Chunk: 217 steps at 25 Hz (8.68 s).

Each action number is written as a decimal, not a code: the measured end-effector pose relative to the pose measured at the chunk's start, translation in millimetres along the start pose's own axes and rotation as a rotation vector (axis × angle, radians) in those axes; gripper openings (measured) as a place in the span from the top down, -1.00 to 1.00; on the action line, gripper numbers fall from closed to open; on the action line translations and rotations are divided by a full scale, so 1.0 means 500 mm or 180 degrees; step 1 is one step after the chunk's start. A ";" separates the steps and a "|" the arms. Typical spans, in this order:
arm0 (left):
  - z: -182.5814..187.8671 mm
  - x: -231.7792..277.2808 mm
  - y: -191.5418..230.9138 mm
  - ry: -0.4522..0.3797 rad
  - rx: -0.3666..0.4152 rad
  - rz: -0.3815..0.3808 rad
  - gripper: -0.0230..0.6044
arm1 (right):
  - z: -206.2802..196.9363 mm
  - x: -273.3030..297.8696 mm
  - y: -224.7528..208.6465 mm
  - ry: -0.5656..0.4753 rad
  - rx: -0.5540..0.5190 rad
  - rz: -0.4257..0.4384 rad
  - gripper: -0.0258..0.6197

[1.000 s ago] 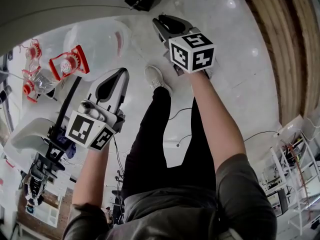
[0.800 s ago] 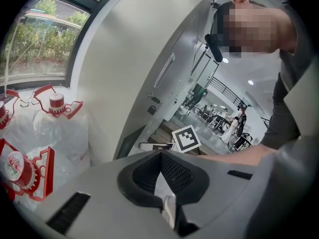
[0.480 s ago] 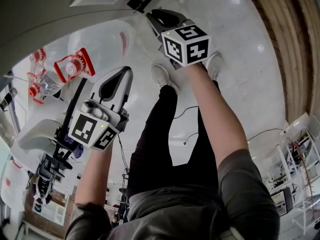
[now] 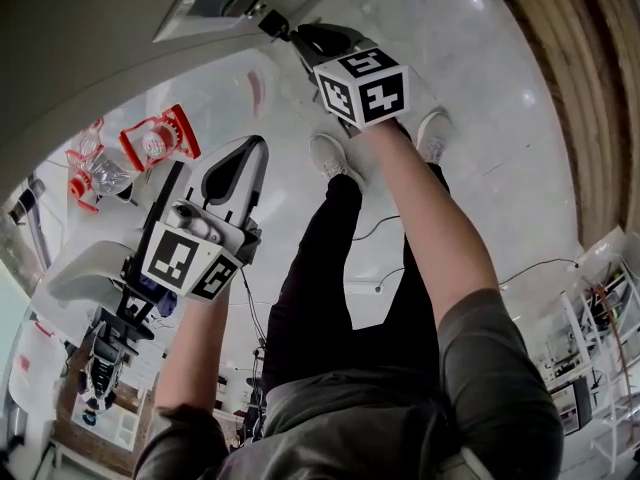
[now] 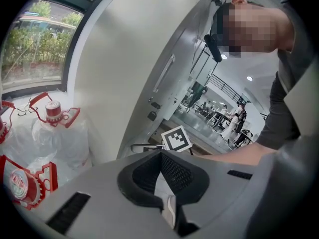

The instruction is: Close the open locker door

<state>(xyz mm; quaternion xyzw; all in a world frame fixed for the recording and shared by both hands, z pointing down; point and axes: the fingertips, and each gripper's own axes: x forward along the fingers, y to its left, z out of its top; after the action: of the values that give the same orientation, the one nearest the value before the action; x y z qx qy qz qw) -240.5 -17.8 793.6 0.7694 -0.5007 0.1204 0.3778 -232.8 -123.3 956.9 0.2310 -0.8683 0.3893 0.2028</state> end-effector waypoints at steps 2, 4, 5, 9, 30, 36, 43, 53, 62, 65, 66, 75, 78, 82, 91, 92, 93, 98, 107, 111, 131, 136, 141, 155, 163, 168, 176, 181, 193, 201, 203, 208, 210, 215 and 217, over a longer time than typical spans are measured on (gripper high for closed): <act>0.004 -0.001 0.001 0.0014 0.0017 0.0006 0.89 | 0.004 0.005 0.004 0.0005 0.0018 0.0012 0.75; 0.010 -0.002 0.003 0.0017 0.0034 0.0015 0.89 | 0.009 0.009 0.008 0.0011 0.0017 0.0020 0.76; 0.013 -0.002 0.004 0.0015 0.0039 0.0021 0.89 | 0.012 0.010 0.010 0.0014 0.0009 0.0021 0.76; 0.028 -0.002 0.006 -0.0006 0.0053 0.0041 0.89 | 0.026 0.018 0.017 0.0009 -0.0014 0.0031 0.76; 0.119 0.003 -0.143 -0.0168 0.0303 -0.0070 0.89 | 0.095 -0.227 0.055 -0.0259 0.0008 0.0101 0.80; 0.218 -0.044 -0.257 -0.0335 0.0441 -0.0136 0.89 | 0.212 -0.422 0.147 -0.0590 -0.0138 0.0133 0.82; 0.383 -0.111 -0.405 -0.0625 0.0832 -0.0178 0.89 | 0.391 -0.652 0.251 -0.1096 -0.0453 0.0191 0.83; 0.638 -0.151 -0.672 -0.1280 0.1108 -0.0258 0.89 | 0.616 -0.975 0.302 -0.1495 -0.0967 0.0236 0.84; 0.787 -0.145 -0.921 -0.1516 0.1312 -0.0408 0.89 | 0.758 -1.262 0.261 -0.1814 -0.1173 0.0154 0.84; 0.828 -0.142 -0.986 -0.1592 0.1395 -0.0442 0.89 | 0.797 -1.332 0.252 -0.1901 -0.1254 0.0147 0.84; 0.842 -0.140 -1.006 -0.1616 0.1421 -0.0456 0.89 | 0.810 -1.353 0.249 -0.1926 -0.1281 0.0143 0.84; 0.924 -0.075 -1.155 -0.1701 0.1533 -0.0777 0.89 | 0.885 -1.502 0.193 -0.2051 -0.1330 -0.0066 0.84; 0.944 -0.037 -1.184 -0.1699 0.1542 -0.0919 0.89 | 0.897 -1.522 0.155 -0.2045 -0.1279 -0.0175 0.84; 0.980 0.017 -1.201 -0.1695 0.1565 -0.1058 0.89 | 0.926 -1.538 0.107 -0.2048 -0.1238 -0.0311 0.84; 1.113 0.136 -1.205 -0.1679 0.1727 -0.1345 0.89 | 1.057 -1.542 -0.001 -0.2152 -0.1214 -0.0639 0.84; 1.129 0.147 -1.207 -0.1667 0.1748 -0.1390 0.89 | 1.074 -1.544 -0.011 -0.2175 -0.1211 -0.0688 0.84; 1.144 0.158 -1.208 -0.1654 0.1762 -0.1433 0.89 | 1.089 -1.546 -0.020 -0.2196 -0.1204 -0.0735 0.84; 1.198 0.207 -1.202 -0.1584 0.1792 -0.1575 0.89 | 1.140 -1.544 -0.070 -0.2266 -0.1112 -0.0918 0.84; 1.251 0.285 -1.215 -0.1506 0.1752 -0.1593 0.89 | 1.209 -1.570 -0.162 -0.2343 -0.1021 -0.1050 0.84; 1.267 0.331 -1.234 -0.1523 0.1723 -0.1557 0.89 | 1.240 -1.596 -0.201 -0.2396 -0.1060 -0.1118 0.84; 1.375 0.554 -1.313 -0.1586 0.1588 -0.1281 0.89 | 1.423 -1.702 -0.483 -0.2442 -0.1008 -0.1202 0.83; 1.394 0.585 -1.308 -0.1586 0.1575 -0.1207 0.89 | 1.453 -1.703 -0.528 -0.2444 -0.0988 -0.1222 0.83; 1.403 0.615 -1.310 -0.1576 0.1556 -0.1152 0.89 | 1.471 -1.705 -0.570 -0.2425 -0.0947 -0.1220 0.74; 1.420 0.651 -1.303 -0.1593 0.1484 -0.1036 0.89 | 1.520 -1.699 -0.622 -0.2434 -0.0943 -0.1217 0.56; 1.392 0.622 -1.276 -0.1623 0.1432 -0.1019 0.89 | 1.489 -1.687 -0.596 -0.2494 -0.0931 -0.1286 0.57; 1.367 0.569 -1.251 -0.1628 0.1400 -0.0986 0.89 | 1.456 -1.681 -0.554 -0.2488 -0.0918 -0.1336 0.65; 1.328 0.496 -1.223 -0.1631 0.1389 -0.0980 0.89 | 1.406 -1.641 -0.469 -0.2446 -0.0961 -0.1265 0.66; 1.311 0.454 -1.218 -0.1650 0.1393 -0.0954 0.89 | 1.384 -1.619 -0.418 -0.2393 -0.1024 -0.1180 0.67; 1.285 0.370 -1.159 -0.1700 0.1367 -0.0814 0.89 | 1.358 -1.545 -0.330 -0.2328 -0.1094 -0.1012 0.75; 1.274 0.327 -1.125 -0.1744 0.1345 -0.0706 0.89 | 1.348 -1.486 -0.270 -0.2235 -0.1181 -0.0804 0.76; 1.270 0.312 -1.109 -0.1758 0.1330 -0.0663 0.89 | 1.345 -1.465 -0.250 -0.2212 -0.1208 -0.0746 0.76; 1.265 0.285 -1.071 -0.1795 0.1284 -0.0557 0.89 | 1.346 -1.416 -0.213 -0.2164 -0.1267 -0.0674 0.76; 1.264 0.280 -1.063 -0.1807 0.1273 -0.0520 0.89 | 1.347 -1.402 -0.203 -0.2150 -0.1277 -0.0632 0.76; 1.264 0.270 -1.052 -0.1840 0.1255 -0.0452 0.89 | 1.350 -1.372 -0.180 -0.2101 -0.1316 -0.0493 0.76; 1.265 0.265 -1.043 -0.1851 0.1239 -0.0412 0.89 | 1.353 -1.357 -0.171 -0.2077 -0.1324 -0.0434 0.76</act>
<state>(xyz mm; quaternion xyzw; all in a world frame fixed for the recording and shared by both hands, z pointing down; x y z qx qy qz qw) 148.7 -440.9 194.5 0.8592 -0.5053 -0.0347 0.0726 248.9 -529.5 229.8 0.3537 -0.9302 0.0967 -0.0161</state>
